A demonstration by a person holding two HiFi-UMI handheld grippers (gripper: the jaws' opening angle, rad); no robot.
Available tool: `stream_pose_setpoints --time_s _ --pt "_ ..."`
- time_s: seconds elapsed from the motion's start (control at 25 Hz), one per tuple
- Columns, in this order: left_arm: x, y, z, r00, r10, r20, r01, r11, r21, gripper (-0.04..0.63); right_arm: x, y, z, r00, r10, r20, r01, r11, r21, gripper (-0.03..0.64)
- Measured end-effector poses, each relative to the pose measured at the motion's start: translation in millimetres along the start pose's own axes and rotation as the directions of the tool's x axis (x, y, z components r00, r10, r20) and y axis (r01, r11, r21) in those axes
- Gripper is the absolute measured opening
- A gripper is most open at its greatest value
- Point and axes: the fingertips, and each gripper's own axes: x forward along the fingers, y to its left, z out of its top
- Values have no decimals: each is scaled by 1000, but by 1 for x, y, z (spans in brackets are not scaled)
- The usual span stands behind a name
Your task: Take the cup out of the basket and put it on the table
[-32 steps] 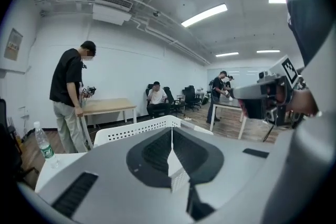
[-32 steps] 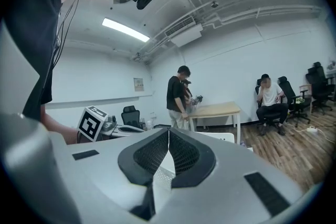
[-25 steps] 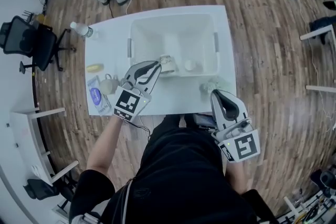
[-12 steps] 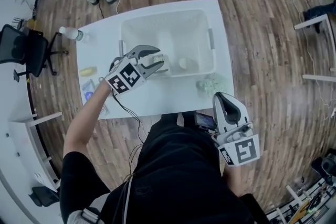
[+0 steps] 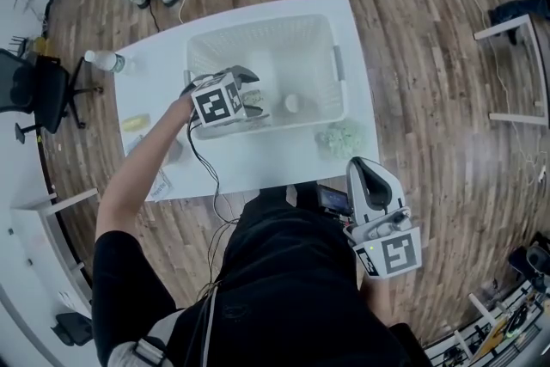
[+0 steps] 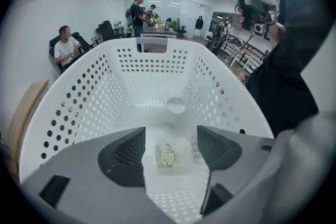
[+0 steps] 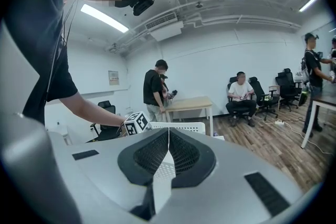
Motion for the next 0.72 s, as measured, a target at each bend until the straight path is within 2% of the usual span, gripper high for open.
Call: stream_pose_setpoints --time_s 0.16,0.32,0.44,0.56,0.72 --pt "21 -1 -9 998 -40 -50 38 999 -34 344 -1 -4 -4 1000 -16 -11 16 1000 8 25" --pt "38 5 -17 991 -58 -122 55 998 -22 365 -2 -10 -5 1000 -29 -13 29 999 17 25" --pt "49 2 -33 973 -106 -204 96 994 -59 371 -1 -13 -7 999 -33 -17 33 999 22 25" --pt "56 -16 -57 931 -217 -294 171 970 -175 371 -1 -14 -7 999 -36 -16 36 999 26 25" --pt "63 -11 -56 933 -198 -299 153 974 -166 393 -2 -19 -9 999 -45 -22 46 998 31 25"
